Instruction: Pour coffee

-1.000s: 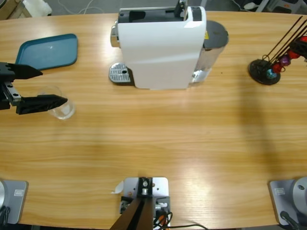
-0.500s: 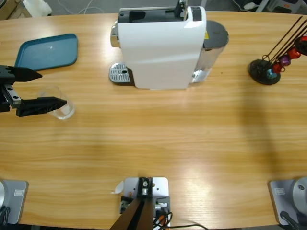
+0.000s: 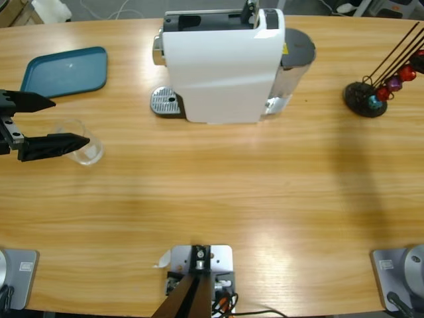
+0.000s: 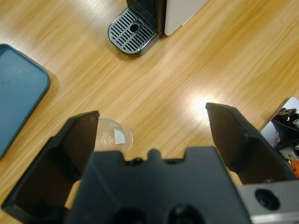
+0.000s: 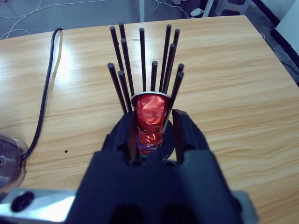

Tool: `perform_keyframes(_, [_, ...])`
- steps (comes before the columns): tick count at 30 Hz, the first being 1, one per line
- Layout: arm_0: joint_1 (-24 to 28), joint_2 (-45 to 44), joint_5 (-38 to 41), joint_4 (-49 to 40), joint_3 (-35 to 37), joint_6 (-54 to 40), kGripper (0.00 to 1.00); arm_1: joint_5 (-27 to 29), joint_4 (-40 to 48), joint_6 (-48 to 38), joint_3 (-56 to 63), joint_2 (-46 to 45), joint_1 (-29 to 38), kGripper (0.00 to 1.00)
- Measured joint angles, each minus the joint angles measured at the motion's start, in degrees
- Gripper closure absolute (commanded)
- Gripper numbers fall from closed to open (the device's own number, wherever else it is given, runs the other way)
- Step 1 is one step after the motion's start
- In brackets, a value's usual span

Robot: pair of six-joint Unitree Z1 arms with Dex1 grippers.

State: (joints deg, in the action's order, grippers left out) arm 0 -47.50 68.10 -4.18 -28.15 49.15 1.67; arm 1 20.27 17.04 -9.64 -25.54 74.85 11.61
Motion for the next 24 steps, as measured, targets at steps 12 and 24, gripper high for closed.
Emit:
perform_keyframes(12, [0.0, -0.14, 0.01, 0.13, -0.03, 0.12, 0.009, -0.03, 0.44, 0.74, 0.06, 0.9, -0.21, 1.0])
perform_keyframes(24, [0.0, -0.47, 0.14, 0.23, -0.6, 0.36, 0.009, -0.43, 1.99, 2.54, 0.66, 1.0, -0.22, 1.0])
